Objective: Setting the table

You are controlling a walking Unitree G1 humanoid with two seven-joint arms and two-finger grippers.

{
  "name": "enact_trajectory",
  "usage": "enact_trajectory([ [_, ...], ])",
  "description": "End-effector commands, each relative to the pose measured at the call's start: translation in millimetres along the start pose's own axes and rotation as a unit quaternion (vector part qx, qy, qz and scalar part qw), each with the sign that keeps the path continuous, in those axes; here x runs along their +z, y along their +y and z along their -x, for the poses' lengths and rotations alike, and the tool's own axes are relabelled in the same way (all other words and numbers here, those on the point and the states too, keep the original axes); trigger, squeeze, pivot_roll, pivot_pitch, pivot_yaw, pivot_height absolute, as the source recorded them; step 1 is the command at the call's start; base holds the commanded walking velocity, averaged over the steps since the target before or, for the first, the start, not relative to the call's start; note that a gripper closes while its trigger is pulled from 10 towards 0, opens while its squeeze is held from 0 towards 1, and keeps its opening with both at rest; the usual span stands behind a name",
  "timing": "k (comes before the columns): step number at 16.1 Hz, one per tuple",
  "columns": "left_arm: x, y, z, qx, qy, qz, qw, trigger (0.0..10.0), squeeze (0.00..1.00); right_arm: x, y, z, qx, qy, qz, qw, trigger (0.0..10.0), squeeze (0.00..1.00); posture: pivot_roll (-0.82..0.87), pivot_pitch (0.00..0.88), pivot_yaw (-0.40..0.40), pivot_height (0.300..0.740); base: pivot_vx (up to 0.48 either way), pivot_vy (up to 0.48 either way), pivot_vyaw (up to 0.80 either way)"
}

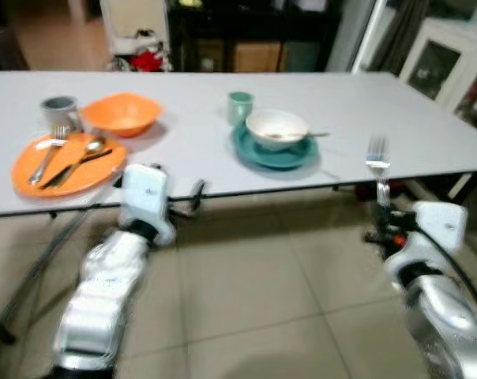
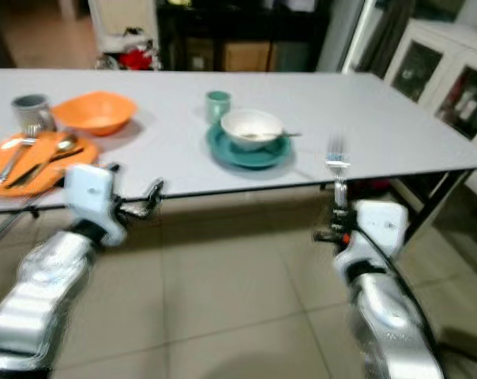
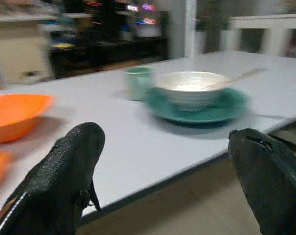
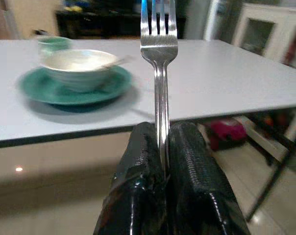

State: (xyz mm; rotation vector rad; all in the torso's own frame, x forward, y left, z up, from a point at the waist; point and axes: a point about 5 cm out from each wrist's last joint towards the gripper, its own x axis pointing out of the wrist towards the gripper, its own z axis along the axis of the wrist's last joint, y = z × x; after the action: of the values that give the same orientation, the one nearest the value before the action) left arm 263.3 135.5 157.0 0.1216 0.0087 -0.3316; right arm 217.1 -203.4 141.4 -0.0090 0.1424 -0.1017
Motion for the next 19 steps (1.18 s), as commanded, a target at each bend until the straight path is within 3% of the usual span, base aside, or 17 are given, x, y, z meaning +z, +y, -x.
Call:
enact_trajectory([
  [1, 3.0, 8.1, 2.0, 0.013, -0.003, -0.01, 1.0, 10.0, 0.0, 5.1, 4.7, -1.4, 0.009, -0.012, -0.001, 1.0, 10.0, 0.0, -0.01, 0.0, -0.05, 0.74, 0.334, 0.0, 0.0],
  [19, 3.1, 4.8, 2.7, 0.004, -0.003, -0.013, 1.0, 10.0, 0.0, 3.5, 7.5, -2.0, 0.024, -0.004, 0.001, 1.0, 10.0, 0.0, -0.01, 0.0, -0.055, 0.74, 0.345, 0.0, 0.0],
])
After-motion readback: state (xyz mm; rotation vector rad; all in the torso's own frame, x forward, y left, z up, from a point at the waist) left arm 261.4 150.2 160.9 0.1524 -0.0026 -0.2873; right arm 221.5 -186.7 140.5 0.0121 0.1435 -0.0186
